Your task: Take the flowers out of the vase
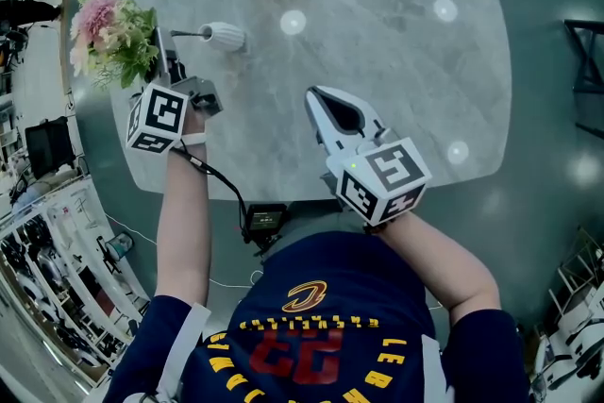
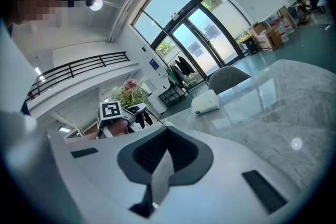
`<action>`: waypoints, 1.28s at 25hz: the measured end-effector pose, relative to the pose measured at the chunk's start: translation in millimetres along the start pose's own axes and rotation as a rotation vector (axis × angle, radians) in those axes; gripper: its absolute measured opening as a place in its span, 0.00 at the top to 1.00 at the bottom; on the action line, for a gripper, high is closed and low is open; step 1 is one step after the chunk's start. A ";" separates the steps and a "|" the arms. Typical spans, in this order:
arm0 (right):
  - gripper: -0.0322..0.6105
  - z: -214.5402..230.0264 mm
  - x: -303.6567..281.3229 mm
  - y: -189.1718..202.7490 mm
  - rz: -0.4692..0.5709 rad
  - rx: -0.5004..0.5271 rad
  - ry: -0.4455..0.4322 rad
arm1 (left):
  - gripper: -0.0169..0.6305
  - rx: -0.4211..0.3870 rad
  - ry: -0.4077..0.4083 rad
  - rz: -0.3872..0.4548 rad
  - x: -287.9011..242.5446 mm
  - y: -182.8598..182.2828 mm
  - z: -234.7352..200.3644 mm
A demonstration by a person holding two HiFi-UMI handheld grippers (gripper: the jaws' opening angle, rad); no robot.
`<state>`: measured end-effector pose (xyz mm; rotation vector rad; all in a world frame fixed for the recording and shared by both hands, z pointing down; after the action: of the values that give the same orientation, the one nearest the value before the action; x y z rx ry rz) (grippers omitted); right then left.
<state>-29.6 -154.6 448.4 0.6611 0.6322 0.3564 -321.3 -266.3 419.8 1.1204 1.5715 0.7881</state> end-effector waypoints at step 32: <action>0.95 -4.5 1.6 -9.1 -0.015 0.024 -0.001 | 0.92 0.131 0.014 0.124 38.7 -49.3 -0.5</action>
<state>-30.4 -158.5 438.9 0.6791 0.6416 0.3349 -337.7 -247.7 362.2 1.3208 1.5954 0.7849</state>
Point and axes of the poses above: the fingertips, and each gripper's own axes: x backward along the fingers, z to its right, y out of its underside, the point moved 5 cm from there along x, backward along the fingers, and after that the axes turned 12 degrees about -z, right-handed, at the moved point
